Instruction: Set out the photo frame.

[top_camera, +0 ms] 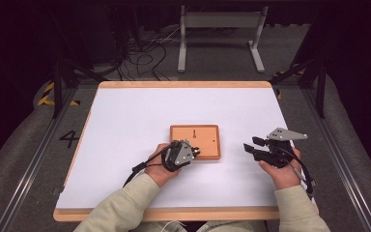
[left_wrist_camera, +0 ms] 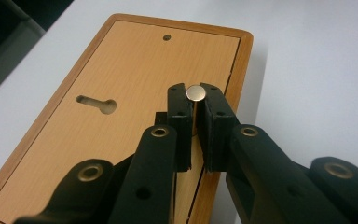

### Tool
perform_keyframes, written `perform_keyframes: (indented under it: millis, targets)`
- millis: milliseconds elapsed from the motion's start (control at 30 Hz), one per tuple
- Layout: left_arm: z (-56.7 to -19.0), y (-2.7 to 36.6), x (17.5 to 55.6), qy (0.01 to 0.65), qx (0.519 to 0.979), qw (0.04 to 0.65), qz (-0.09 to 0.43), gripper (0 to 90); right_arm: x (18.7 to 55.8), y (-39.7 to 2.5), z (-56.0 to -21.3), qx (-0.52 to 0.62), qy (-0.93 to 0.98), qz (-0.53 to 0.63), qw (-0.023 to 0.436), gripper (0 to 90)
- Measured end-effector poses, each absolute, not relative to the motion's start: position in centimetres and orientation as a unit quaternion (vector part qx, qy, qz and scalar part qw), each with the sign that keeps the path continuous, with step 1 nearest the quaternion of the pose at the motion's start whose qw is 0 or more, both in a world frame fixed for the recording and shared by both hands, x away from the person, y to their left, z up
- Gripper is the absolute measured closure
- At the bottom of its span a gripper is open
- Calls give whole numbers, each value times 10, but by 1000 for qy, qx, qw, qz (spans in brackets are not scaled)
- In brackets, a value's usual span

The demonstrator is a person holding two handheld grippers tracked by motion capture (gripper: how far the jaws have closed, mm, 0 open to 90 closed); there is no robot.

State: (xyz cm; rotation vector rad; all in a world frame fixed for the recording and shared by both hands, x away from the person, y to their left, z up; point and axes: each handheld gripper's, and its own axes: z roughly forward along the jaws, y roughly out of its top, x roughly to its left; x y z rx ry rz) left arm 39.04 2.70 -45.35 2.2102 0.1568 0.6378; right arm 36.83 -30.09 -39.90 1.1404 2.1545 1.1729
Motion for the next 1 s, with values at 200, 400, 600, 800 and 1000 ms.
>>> perform_keyframes:
  millis: [200,400,600,800,1000]
  targets:
    - [-456,26,382,41,872,397,284,842,369,-296,-397,406,782,424,210,529]
    - [-458,26,379,34,869,396,295,843,375,-287,-391,397,787,436,179,479]
    - [-459,26,378,34,869,394,298,843,392,-274,-385,390,804,425,146,451]
    - [-459,26,377,32,869,393,299,843,420,-251,-374,380,823,407,110,387]
    - [-459,26,376,31,869,392,301,843,448,-233,-381,390,834,384,75,350]
